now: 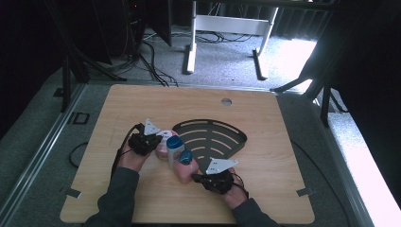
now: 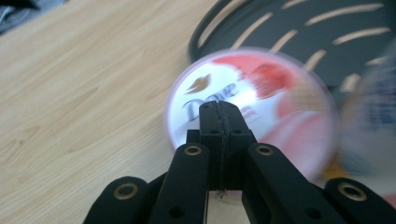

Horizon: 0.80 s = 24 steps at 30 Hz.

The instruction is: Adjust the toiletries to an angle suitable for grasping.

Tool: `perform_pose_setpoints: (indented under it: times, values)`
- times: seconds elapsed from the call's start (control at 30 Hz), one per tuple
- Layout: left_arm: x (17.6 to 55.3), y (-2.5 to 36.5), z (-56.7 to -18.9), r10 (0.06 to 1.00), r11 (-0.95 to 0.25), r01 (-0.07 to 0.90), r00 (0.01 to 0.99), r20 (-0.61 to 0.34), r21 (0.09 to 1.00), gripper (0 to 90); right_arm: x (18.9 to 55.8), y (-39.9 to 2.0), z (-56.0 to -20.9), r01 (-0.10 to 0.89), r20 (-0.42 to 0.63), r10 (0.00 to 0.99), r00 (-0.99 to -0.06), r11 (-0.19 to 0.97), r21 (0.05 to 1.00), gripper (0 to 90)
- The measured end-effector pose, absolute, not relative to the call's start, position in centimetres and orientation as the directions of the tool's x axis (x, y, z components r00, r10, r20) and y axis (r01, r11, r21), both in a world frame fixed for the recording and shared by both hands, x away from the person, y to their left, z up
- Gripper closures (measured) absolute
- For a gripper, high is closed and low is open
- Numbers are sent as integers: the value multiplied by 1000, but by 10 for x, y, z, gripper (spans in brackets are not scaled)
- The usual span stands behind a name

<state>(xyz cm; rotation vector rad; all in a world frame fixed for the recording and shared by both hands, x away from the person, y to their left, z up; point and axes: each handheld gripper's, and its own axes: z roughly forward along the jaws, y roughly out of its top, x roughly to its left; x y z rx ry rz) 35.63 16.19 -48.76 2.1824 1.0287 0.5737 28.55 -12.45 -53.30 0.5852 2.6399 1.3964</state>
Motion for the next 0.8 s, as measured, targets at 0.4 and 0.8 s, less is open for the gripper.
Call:
perform_pose_setpoints:
  times: [0.4,0.8]
  values:
    - [335,167,-483,767,-562,510,616,180,651,900,286,-120,-533,284,92,368,-925,511,811,900]
    - [320,165,-477,749,-587,537,644,154,606,900,291,-106,-534,270,88,351,-932,514,814,900]
